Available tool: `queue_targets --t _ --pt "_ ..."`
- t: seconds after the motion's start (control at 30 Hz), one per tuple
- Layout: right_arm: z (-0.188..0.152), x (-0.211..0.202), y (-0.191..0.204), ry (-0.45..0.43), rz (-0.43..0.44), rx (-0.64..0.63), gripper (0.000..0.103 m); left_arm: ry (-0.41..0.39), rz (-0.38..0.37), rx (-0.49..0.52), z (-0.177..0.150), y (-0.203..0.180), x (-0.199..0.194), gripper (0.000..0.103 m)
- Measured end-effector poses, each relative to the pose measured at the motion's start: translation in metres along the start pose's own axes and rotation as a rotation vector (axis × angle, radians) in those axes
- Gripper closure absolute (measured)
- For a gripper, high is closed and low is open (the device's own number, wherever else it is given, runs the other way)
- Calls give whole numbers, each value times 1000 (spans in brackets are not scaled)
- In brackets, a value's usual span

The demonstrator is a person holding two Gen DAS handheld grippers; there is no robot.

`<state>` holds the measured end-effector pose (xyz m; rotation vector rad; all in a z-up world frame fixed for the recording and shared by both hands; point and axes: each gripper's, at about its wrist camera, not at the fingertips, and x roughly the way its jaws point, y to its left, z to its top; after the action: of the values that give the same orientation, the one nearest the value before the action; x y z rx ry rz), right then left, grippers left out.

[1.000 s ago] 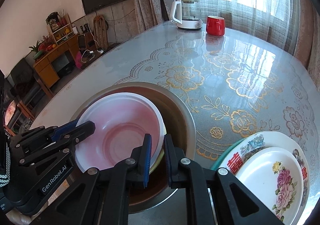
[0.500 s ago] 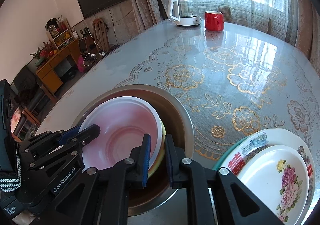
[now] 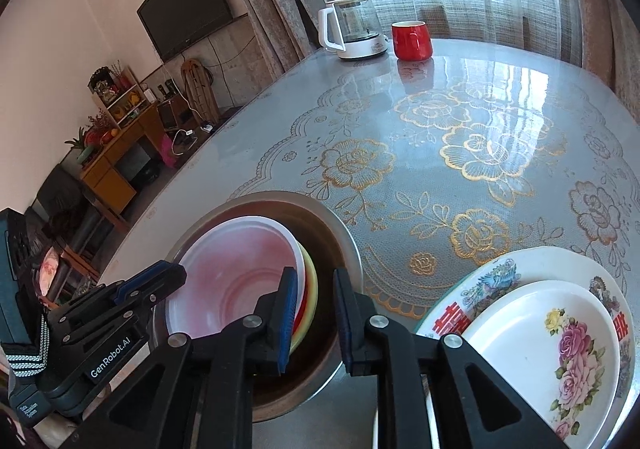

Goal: Organize plates and bowls
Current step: 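Shift both grippers from the red bowl's rim down to the steel bowl's rim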

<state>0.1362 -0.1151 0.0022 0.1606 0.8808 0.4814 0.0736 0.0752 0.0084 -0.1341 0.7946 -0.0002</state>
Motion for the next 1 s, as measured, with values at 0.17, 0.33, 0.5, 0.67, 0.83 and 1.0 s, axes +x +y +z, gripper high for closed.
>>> queue_targets --t 0.17,0.33,0.5,0.67,0.83,1.0 --pt "-4 -5 5 2 30 -6 85 13 -49 -3 -8 6 -8 89" --pt "-7 0 13 19 35 -21 85 17 -88 2 -15 4 -10 89" --pt "-9 5 13 21 8 -35 92 22 -112 -6 -15 1 -8 89" --pt "-3 2 11 -3 -1 -34 93 31 -124 -20 -12 1 -2 89" --pt "-4 8 8 21 -5 -24 93 28 -134 -37 -11 5 -7 89" --pt "-5 12 3 38 23 8 92 30 -138 -48 -12 7 -8 89"
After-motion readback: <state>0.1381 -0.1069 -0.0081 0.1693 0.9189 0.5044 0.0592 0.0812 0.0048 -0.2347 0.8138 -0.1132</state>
